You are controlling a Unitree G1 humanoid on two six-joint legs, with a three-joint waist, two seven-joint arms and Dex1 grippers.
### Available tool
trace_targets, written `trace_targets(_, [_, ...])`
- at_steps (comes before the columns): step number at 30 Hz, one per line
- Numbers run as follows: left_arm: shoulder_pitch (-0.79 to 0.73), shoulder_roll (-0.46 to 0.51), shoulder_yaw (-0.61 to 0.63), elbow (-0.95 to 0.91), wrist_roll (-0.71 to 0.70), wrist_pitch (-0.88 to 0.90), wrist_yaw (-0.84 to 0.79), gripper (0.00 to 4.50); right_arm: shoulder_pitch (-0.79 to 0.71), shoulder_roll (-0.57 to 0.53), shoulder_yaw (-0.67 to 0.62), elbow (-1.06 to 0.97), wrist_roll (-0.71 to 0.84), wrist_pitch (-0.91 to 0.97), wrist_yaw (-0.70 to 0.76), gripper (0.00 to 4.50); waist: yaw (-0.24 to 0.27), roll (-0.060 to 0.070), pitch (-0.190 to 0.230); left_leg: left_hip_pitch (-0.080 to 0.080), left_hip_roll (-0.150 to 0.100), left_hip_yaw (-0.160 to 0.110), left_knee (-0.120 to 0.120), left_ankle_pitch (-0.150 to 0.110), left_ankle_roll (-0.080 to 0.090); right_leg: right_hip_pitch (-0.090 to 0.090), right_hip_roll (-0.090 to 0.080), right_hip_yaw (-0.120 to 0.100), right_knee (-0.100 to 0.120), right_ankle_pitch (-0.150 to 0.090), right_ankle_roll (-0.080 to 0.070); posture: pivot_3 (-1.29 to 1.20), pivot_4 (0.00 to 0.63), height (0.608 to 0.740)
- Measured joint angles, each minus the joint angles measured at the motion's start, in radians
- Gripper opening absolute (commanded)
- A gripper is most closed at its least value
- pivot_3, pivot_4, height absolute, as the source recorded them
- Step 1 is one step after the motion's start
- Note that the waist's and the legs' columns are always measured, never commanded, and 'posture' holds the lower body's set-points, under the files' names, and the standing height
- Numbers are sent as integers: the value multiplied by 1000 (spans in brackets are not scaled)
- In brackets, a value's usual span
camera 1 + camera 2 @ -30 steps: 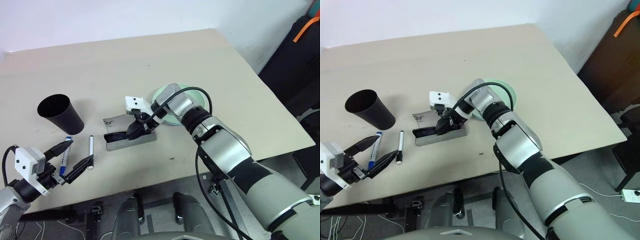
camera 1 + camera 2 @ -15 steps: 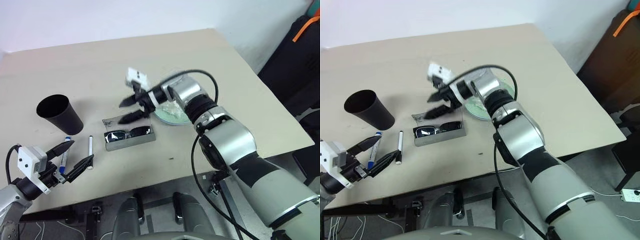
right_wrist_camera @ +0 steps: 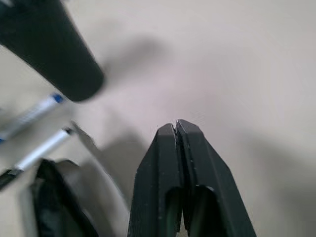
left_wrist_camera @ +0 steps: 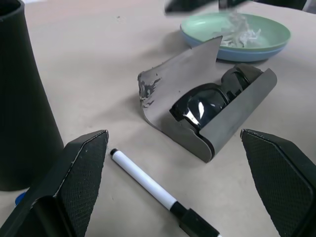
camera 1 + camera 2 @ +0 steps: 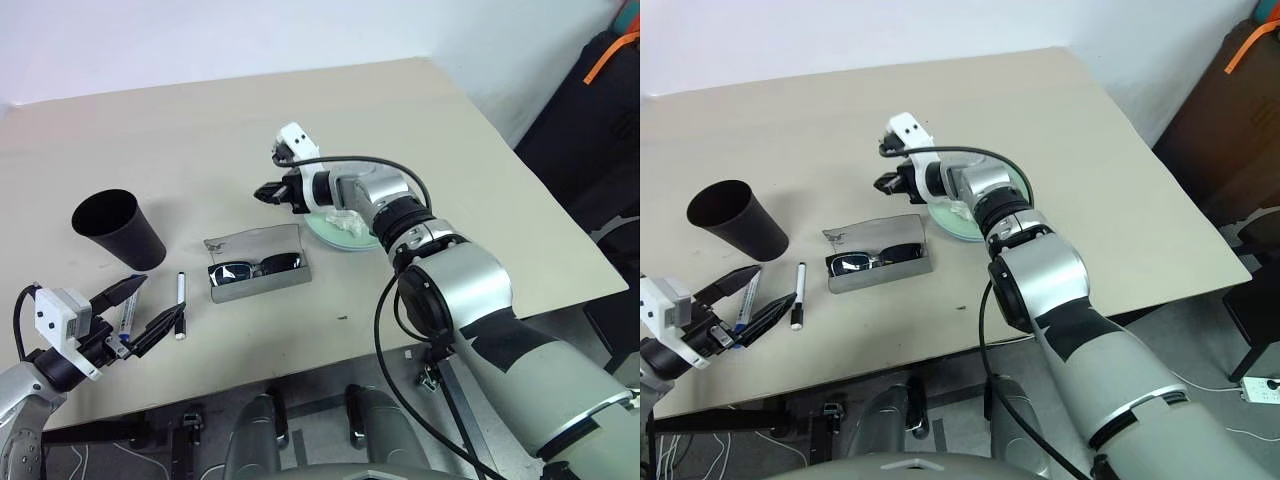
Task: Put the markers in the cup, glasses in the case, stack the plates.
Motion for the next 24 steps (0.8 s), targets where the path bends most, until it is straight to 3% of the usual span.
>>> trace_targets(4, [0, -1, -8, 0, 4, 0, 2, 4500, 12, 15, 41, 2, -56, -43, -16, 24, 1, 0, 0, 0, 0, 0, 0, 0, 0, 0, 0, 0, 1, 0, 0, 0, 150, 735])
trace_targets(13, [19, -3, -9, -5, 9, 0, 2, 4500, 47, 10, 141, -38, -132, -81, 202, 24, 0, 0, 0, 2, 0, -1, 1, 0, 0, 1, 0, 0, 3, 0, 0, 0, 150, 735])
trace_targets(24, [45, 1, 35, -6, -2, 0, -3, 4500, 252, -3, 234, -359, -124, 20, 407, 24, 0, -2, -2, 3, 10, -1, 1, 3, -4, -1, 9, 0, 5, 1, -2, 0, 150, 735])
